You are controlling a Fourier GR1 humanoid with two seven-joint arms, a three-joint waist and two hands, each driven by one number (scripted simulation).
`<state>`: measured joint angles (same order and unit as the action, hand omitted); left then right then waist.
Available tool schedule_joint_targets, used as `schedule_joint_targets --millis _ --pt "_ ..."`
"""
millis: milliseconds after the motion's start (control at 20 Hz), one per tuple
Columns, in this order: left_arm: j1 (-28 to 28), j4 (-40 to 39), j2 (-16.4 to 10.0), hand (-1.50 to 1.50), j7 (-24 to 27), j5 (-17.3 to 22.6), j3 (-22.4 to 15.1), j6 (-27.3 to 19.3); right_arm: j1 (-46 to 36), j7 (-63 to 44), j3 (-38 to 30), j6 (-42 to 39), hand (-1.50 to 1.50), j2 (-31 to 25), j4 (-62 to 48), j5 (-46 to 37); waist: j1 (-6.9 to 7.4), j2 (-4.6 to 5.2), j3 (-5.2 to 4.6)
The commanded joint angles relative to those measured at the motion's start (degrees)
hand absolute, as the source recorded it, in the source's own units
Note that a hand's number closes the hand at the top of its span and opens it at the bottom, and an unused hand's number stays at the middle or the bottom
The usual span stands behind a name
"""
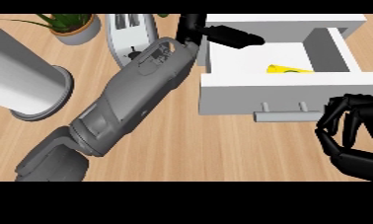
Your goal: Pick up the cup, place it into the drawer and close the drawer
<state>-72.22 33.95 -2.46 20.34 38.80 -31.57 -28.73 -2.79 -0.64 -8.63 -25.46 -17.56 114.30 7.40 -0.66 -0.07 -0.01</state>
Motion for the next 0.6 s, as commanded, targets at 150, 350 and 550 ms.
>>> schedule_joint_targets --millis 150,350,550 --pt "3.67 10.74 -6.05 -1.50 -6.19 -0.59 2.47 -0.94 1.72 0.83 2.35 1.79 1.50 -0.76 1.84 -11.67 1.47 -0.34 0.01" --pt "10.18 19.18 -11.44 -1.50 -8.22 -0.51 3.31 0.13 -0.68 -4.25 6.99 5.41 1.50 1.46 2.13 -18.31 2.31 -0.42 -0.02" --pt "17.90 23.66 -13.80 -1.50 -5.30 -0.63 5.33 2.01 -2.15 -0.17 10.01 7.72 1.50 1.93 -3.04 -26.55 1.74 -0.07 -0.01"
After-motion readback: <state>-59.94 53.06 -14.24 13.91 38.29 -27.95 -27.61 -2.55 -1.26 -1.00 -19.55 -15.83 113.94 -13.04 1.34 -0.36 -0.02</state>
